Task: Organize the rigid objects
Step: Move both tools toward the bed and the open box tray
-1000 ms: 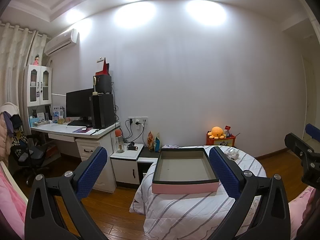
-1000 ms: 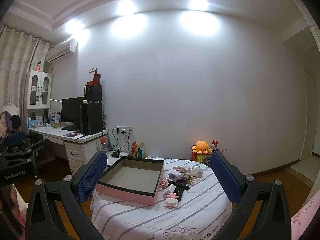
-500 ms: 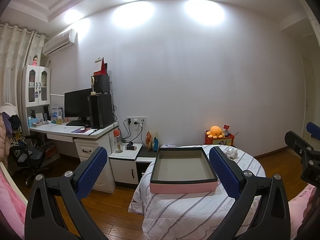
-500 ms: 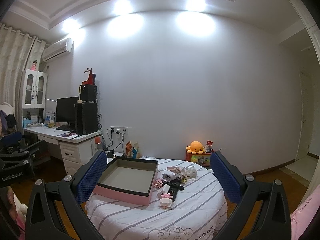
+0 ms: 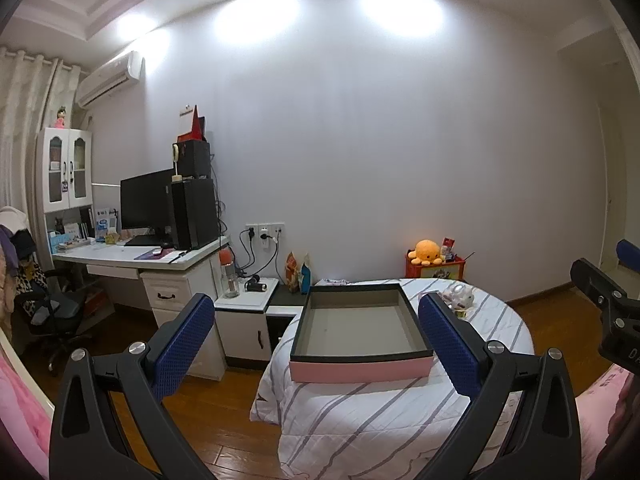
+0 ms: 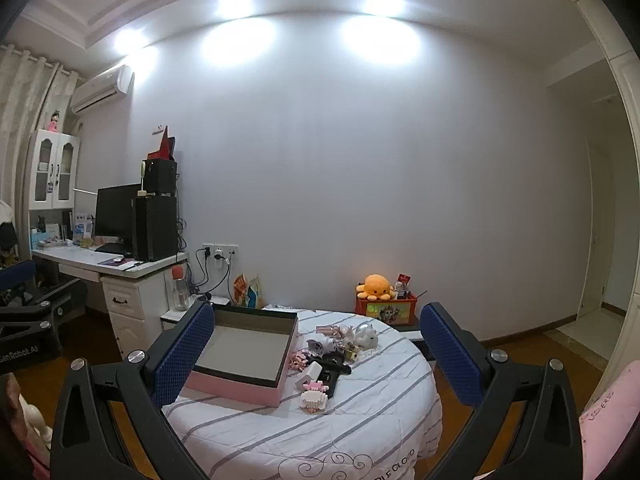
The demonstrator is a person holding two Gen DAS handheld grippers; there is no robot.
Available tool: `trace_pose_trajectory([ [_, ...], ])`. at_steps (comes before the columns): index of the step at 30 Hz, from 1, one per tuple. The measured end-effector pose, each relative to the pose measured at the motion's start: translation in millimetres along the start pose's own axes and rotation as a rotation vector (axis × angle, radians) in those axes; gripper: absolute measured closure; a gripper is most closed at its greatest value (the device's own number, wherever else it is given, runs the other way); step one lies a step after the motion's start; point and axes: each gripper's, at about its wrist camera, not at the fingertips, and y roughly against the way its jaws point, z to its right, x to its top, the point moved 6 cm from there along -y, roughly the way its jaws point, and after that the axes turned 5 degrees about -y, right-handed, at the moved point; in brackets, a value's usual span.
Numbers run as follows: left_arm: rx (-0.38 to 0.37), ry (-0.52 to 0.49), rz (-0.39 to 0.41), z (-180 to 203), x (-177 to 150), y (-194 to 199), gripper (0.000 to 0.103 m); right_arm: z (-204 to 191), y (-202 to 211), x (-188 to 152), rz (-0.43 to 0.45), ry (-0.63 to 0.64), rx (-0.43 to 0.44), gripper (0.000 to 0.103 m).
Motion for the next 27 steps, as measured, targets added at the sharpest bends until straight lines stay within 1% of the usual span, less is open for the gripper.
trace_pose_trajectory([
  [5,0.001,0.008,-0.03,0.9,-2.8,-23.5,0.0,1.4,-21.4,-5.6,-0.029,-0.002,0.001,0.0],
  [11,-0.006,0.012,-0.079,2.9,-5.4,-60.8,0.0,2.6,-53.4,-12.8,-0.073,-0.01,0.009,0.0],
  [20,-0.008,0.033,-0.183,-2.6,-9.2,-118.0,0.0,5.6,-109.9,-27.8,-0.185,-0.024,0.02,0.0],
  [27,-0.012,0.0,-0.255,1.3,-18.7,-167.1,0.0,6.0,-151.0,-42.9,-0.264,-0.033,0.029,0.0],
])
